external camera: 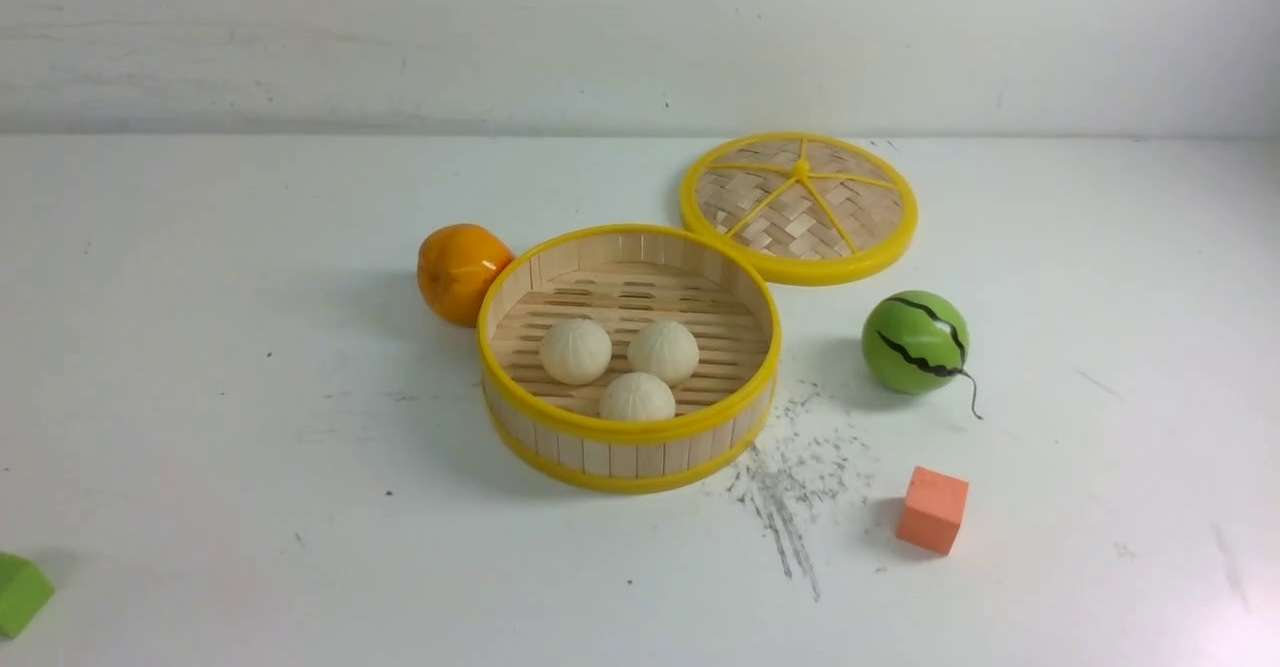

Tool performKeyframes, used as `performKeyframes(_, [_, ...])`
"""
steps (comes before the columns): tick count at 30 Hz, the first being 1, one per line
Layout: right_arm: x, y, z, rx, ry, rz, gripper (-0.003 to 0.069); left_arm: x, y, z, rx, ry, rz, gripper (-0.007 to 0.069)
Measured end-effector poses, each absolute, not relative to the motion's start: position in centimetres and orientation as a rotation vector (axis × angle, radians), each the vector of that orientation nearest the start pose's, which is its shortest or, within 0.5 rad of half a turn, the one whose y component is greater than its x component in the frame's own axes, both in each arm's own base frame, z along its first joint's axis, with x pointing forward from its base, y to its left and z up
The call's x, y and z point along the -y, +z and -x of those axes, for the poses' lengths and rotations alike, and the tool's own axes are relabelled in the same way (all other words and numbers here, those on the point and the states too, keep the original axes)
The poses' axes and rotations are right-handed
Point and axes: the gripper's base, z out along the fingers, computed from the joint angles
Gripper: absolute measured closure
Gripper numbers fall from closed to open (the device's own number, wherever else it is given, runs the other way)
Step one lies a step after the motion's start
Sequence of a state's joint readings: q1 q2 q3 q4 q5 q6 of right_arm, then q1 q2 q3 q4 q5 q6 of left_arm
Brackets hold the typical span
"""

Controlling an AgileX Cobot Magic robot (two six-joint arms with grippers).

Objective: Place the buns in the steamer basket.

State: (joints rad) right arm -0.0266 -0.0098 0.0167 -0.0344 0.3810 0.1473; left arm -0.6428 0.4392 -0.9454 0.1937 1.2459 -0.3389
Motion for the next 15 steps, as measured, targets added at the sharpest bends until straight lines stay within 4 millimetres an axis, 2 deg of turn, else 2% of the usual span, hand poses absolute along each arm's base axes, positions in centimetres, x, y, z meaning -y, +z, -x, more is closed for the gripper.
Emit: performKeyframes(15, [0.24, 17.4, -5.21, -1.869, 0.055, -0.146, 0.0671, 0.33, 38.25, -3.22, -2.201, -0.307, -0.305, 0.0442])
